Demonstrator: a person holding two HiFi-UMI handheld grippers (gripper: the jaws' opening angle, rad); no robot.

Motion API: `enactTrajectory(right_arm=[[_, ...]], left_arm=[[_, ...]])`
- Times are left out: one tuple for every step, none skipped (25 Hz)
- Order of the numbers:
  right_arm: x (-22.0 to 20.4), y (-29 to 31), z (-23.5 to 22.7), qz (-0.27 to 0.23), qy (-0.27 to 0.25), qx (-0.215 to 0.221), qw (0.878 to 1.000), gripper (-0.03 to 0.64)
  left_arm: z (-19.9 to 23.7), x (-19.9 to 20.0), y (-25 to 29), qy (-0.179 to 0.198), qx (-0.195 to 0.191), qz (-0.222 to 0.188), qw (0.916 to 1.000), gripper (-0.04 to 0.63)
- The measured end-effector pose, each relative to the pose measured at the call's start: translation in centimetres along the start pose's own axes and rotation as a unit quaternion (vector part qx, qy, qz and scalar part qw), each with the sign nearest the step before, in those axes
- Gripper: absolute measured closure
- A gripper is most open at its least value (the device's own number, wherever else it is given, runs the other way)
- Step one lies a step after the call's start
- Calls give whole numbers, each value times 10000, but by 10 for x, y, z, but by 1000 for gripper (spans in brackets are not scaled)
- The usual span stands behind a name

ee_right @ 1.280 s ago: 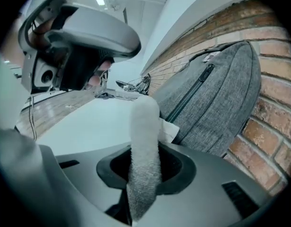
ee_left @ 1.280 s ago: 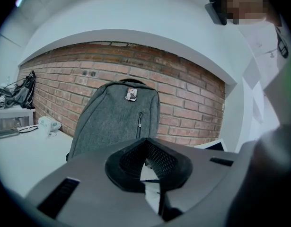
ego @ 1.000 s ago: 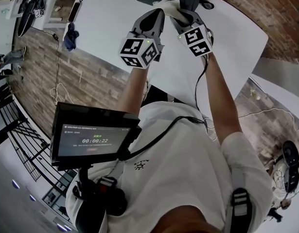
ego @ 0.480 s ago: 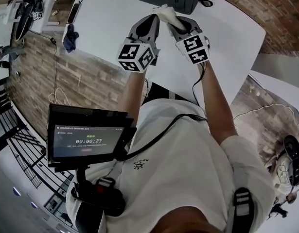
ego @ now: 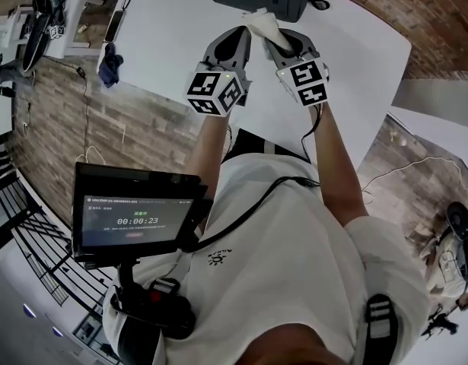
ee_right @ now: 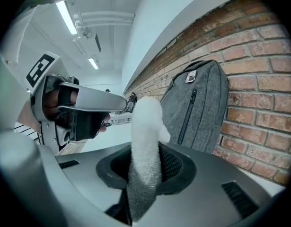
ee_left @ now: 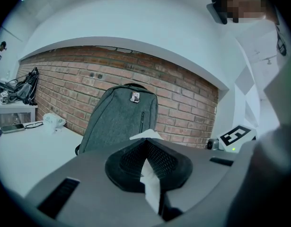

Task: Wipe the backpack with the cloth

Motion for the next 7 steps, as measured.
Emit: enactTrajectory(right_arm=[[0,-1,-1,-14,7,-16,10000,520],[1,-1,-2,-28,18,-31,10000,520],[2,-2,-3,-38,36,-47,10000,520],[3,-4,-4,-45,57,-63,10000,520],[5,-5,-5,-52,78,-79,9999,520],[6,-6,-6,-59,98,-94,9999,520],[8,-7,-7,-66,119,-109,9998,520]], left_arm=[[-1,1,1,4,-14,-5,10000,595],[-1,1,2,8,-27,-9,10000,594],[-2,1,3,11,-39,-13,10000,594],[-2,1,3,14,-52,-15,10000,594],[-2,0,3,16,-64,-15,10000,594],[-3,0,2,19,-76,-13,10000,595],[-3,-1,2,22,-88,-11,10000,595]])
Point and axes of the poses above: the fingertips, and each gripper's own axes: y forward along the fingers, z to its left, x out of its top, the point moved 3 cm from there along -y, backward along the fingers, and after that the axes turned 5 degrees about z, right-handed, at the moved point
